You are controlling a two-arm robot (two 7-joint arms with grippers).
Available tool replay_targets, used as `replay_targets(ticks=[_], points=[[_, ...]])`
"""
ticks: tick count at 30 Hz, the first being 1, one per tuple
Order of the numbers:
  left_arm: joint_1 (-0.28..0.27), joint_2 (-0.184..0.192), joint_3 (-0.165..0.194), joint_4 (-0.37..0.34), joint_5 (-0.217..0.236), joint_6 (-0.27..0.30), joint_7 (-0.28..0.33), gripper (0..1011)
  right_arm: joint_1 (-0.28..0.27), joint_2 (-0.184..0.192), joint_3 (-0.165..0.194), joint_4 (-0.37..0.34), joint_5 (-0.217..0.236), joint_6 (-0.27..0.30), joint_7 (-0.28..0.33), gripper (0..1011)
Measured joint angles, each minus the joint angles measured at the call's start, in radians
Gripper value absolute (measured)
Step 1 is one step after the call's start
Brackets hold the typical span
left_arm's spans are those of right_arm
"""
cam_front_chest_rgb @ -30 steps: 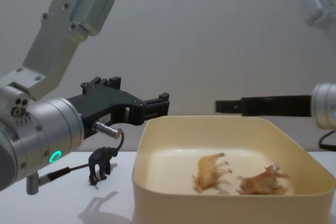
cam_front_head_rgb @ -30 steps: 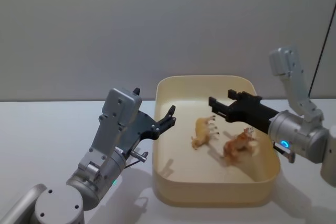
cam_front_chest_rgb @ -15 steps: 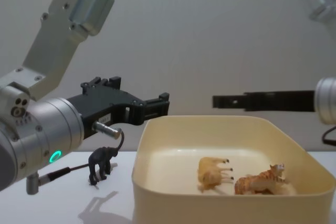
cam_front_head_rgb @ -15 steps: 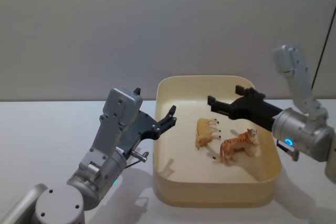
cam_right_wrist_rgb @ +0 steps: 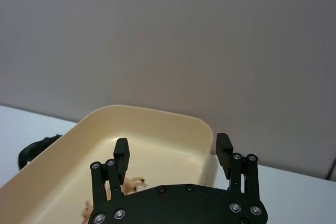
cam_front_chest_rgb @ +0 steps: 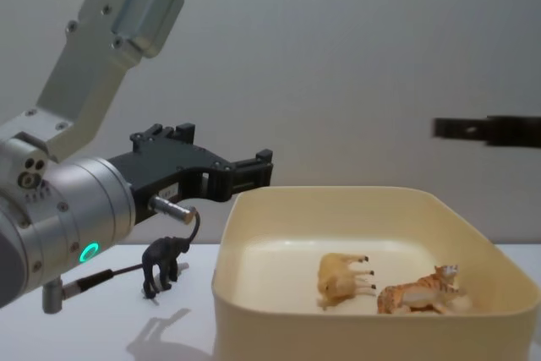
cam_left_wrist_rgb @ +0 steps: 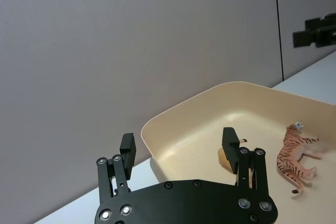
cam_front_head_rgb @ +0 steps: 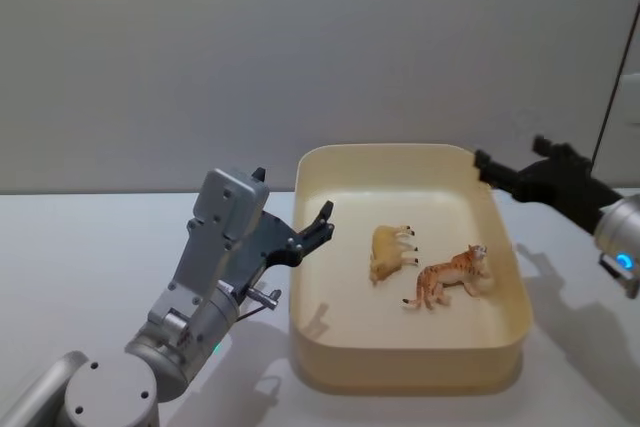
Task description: Pick up the toy alternately with two hands and place it into the central storage box.
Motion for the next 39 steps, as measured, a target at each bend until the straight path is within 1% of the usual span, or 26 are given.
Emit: replay_targets(ticks=[8,9,13,18,24,25,28,29,30,31,33,35,38,39], points=[[-0.001,0.000,0.000,0.000,0.000,0.001,-0.001,1001,-0.042,0.050,0.054,-0.043,0.047,-0.039,-0.053,1001],[-0.002,-0.001,-0.001,0.000,0.000,0.003,-0.004,1001,-0.042,0.050,0.054,-0.043,0.047,-0.039,-0.053,1001],[-0.009,-0.004,-0.005,0.003,-0.007,0.015,-0.013,1001,-0.056,0.066,0.072,-0.056,0.063,-0.053,-0.070,1001],[-0.019,-0.008,-0.012,0.004,-0.025,0.045,-0.024,1001,-0.065,0.077,0.083,-0.066,0.073,-0.061,-0.083,1001],[-0.035,-0.015,-0.023,0.006,-0.051,0.115,-0.026,1001,-0.074,0.087,0.094,-0.074,0.083,-0.069,-0.092,1001],[-0.041,-0.018,-0.027,0.008,-0.059,0.139,-0.023,1001,-0.074,0.088,0.094,-0.075,0.084,-0.069,-0.093,1001],[-0.050,-0.022,-0.033,0.014,-0.068,0.171,-0.017,1001,-0.077,0.091,0.098,-0.078,0.086,-0.072,-0.096,1001],[-0.056,-0.025,-0.036,0.018,-0.074,0.196,-0.010,1001,-0.078,0.092,0.100,-0.079,0.088,-0.073,-0.098,1001],[-0.059,-0.027,-0.038,0.021,-0.076,0.204,-0.008,1001,-0.079,0.093,0.100,-0.080,0.088,-0.073,-0.098,1001],[-0.067,-0.031,-0.042,0.028,-0.081,0.231,0.000,1001,-0.079,0.093,0.101,-0.080,0.089,-0.074,-0.099,1001],[-0.076,-0.035,-0.046,0.035,-0.084,0.254,0.007,1001,-0.080,0.095,0.102,-0.081,0.090,-0.075,-0.100,1001],[-0.089,-0.041,-0.052,0.051,-0.089,0.292,0.019,1001,-0.081,0.096,0.103,-0.082,0.091,-0.076,-0.101,1001],[-0.105,-0.049,-0.057,0.072,-0.090,0.323,0.028,1001,-0.082,0.097,0.105,-0.083,0.092,-0.077,-0.103,1001],[-0.118,-0.055,-0.061,0.091,-0.089,0.345,0.033,1001,-0.083,0.098,0.105,-0.084,0.093,-0.077,-0.104,1001]])
